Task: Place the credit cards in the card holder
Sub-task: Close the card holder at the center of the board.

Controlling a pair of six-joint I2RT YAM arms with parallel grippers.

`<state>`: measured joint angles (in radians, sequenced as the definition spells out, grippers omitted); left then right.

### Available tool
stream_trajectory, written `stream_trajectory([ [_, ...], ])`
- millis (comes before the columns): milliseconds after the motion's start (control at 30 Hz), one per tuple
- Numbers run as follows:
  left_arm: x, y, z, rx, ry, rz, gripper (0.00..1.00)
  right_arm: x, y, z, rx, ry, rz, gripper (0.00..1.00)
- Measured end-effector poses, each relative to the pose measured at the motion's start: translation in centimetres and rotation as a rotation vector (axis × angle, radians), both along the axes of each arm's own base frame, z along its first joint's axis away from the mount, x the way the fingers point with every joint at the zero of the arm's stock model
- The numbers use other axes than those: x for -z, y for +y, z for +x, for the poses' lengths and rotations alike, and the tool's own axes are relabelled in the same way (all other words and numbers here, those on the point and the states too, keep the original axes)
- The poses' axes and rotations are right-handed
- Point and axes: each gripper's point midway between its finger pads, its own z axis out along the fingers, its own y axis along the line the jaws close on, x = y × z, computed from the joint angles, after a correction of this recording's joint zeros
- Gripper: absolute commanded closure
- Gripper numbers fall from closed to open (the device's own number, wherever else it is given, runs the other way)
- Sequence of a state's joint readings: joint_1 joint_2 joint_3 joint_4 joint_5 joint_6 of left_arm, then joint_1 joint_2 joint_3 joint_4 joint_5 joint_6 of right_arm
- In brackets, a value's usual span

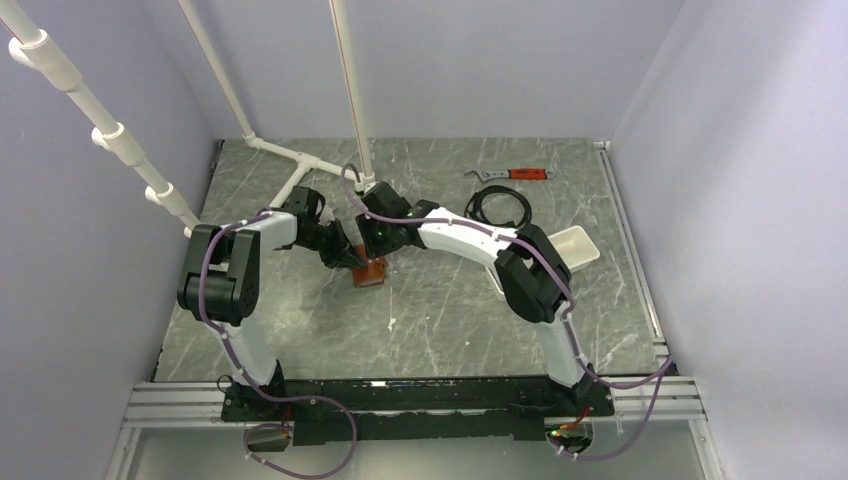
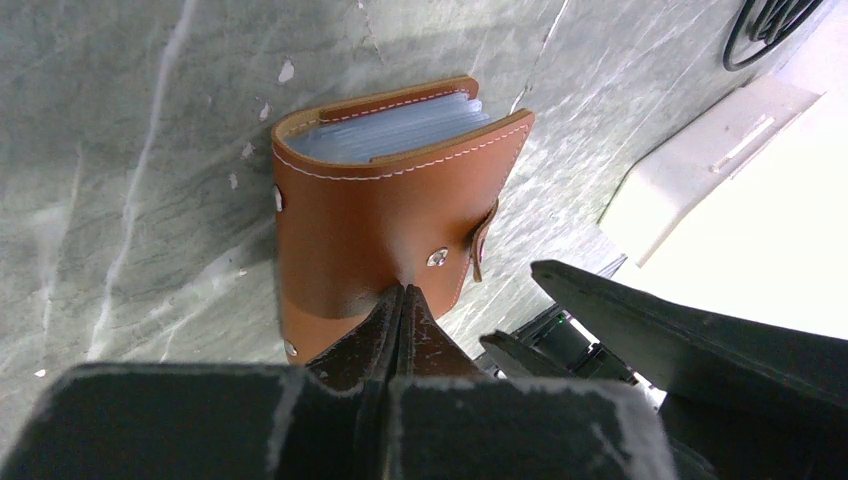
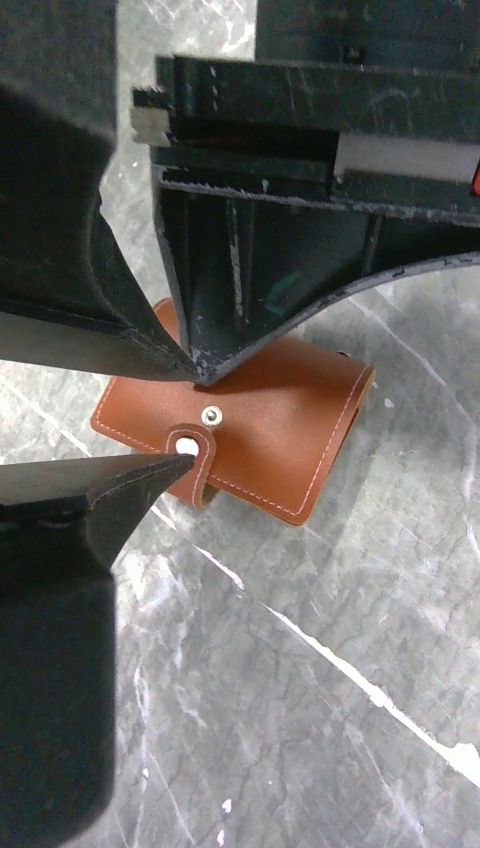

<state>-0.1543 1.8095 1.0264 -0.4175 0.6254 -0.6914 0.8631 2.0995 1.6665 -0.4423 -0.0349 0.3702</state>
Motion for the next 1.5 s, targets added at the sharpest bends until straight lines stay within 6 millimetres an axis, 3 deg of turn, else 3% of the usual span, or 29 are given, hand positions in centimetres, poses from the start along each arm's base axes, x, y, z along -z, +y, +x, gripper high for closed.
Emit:
stream_trajectory([
  [333, 0.0, 0.0, 0.0, 0.0, 0.0, -0.001, 1.0, 2.7, 0.1, -0.2, -0.004, 0.032, -0.05, 0.75],
  [567, 0.0, 0.0, 0.0, 0.001, -0.001, -0.001, 1.0, 2.7, -0.2, 0.1, 0.012, 0.01, -0.071, 0.89],
  [667, 0.0, 0.0, 0.0, 0.001, -0.001, -0.001, 1.0, 2.7, -0.2, 0.1, 0.016, -0.008, -0.085, 1.0],
  [833, 0.0, 0.0, 0.0, 0.001, -0.001, -0.001, 1.0, 2.4, -0.2, 0.4, 0.038, -0.038, -0.071, 1.0],
  [1000, 0.0, 0.0, 0.0, 0.001, -0.001, -0.001, 1.0, 2.0, -1.8, -0.4, 0.091, 0.02, 0.063, 1.0],
  [1267, 0.0, 0.0, 0.0, 0.001, -0.001, -0.002, 1.0, 1.7, -3.6, 1.2, 0.206, 0.254, 0.444, 1.0],
  [1500, 0.0, 0.0, 0.0, 0.002, -0.001, -0.003, 1.0, 1.0, -1.3, 0.5, 0.193, 0.404, 0.665, 1.0],
])
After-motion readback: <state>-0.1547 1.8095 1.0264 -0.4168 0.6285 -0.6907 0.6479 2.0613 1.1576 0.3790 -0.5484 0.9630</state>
